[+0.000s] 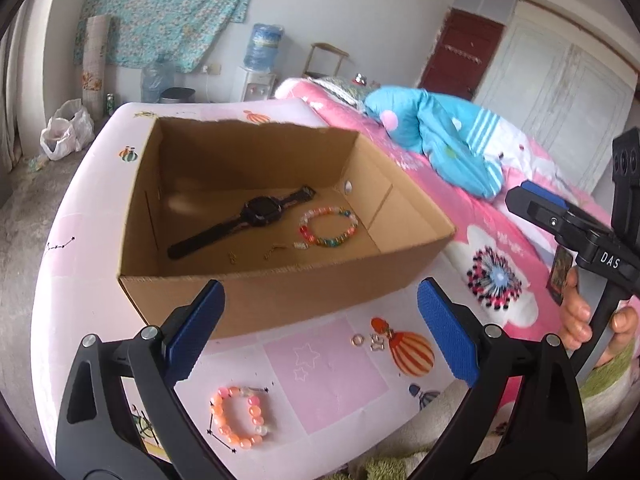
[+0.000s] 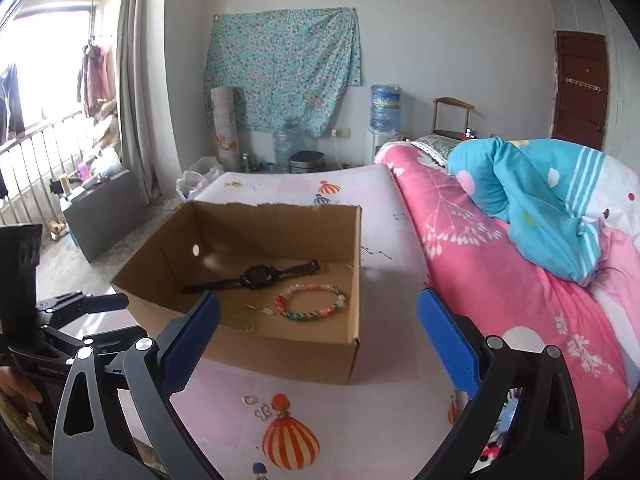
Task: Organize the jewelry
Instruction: 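Withdraw both open tools from the box back toward the remaining gold charms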
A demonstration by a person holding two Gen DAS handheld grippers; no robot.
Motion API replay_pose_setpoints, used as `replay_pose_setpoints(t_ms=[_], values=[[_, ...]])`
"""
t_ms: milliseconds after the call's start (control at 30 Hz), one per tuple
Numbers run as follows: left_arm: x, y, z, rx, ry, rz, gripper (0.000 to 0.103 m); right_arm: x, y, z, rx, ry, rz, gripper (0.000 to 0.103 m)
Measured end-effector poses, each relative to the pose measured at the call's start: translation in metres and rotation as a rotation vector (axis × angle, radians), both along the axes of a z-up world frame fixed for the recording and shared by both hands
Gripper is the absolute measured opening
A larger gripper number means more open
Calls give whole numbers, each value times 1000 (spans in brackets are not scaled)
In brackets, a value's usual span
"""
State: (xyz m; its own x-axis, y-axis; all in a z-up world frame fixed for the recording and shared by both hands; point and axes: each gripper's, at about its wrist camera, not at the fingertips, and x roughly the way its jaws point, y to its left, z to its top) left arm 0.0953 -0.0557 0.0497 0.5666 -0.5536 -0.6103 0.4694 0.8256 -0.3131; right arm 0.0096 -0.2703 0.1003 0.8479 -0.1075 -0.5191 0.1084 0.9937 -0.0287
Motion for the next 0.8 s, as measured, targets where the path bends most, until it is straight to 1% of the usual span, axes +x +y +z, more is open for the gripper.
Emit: replay_pose_setpoints(t_ms=[133, 267, 333, 467, 600, 800], values=[[-8, -9, -10, 49, 10, -19, 94, -9, -2, -13, -7, 46, -9, 96], [-10, -16, -22, 76, 48, -35, 93, -13, -9, -32, -29, 112, -69, 96], [-10, -18, -27, 83, 69, -32, 93, -16, -12, -38, -52, 119, -102, 96], [-7, -19, -34, 97, 95, -15, 93, -21, -17, -39, -84, 91, -159, 96], [-4, -17, -37, 104, 105, 4, 93, -20, -22, -44, -69, 92, -161, 96], [-1, -19, -42, 130, 125, 21, 93, -13, -20, -58, -91, 136, -143, 96]])
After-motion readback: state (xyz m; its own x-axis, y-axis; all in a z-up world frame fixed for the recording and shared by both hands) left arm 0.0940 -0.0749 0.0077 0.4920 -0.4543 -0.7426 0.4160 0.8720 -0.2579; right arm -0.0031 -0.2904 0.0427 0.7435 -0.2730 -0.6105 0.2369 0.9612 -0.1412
